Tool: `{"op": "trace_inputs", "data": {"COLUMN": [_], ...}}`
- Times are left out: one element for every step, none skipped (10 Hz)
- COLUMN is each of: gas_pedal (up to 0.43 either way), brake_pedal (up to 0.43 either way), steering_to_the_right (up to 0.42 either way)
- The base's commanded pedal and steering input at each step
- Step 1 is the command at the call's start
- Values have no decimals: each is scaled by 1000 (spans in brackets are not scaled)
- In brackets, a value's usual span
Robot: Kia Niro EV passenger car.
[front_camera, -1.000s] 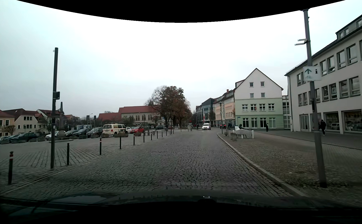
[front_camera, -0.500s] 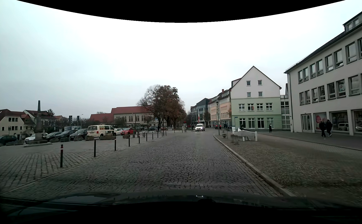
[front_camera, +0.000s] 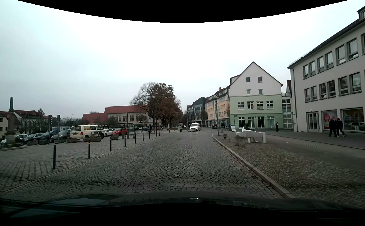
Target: Follow the waypoints while adhering to traffic rules and regulations
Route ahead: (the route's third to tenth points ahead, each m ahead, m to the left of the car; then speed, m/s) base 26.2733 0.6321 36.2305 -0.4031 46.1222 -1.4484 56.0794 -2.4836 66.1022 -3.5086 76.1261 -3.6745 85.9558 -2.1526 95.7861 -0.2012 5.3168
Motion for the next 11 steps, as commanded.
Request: {"op": "trace_inputs", "data": {"gas_pedal": [98,98,98,98,98,98,98,98,98,87,98], "brake_pedal": [0,0,0,0,0,0,0,0,0,0,0], "steering_to_the_right": [31,18,6,1,-4,-6,-5,-4,-6,-8,-7]}}
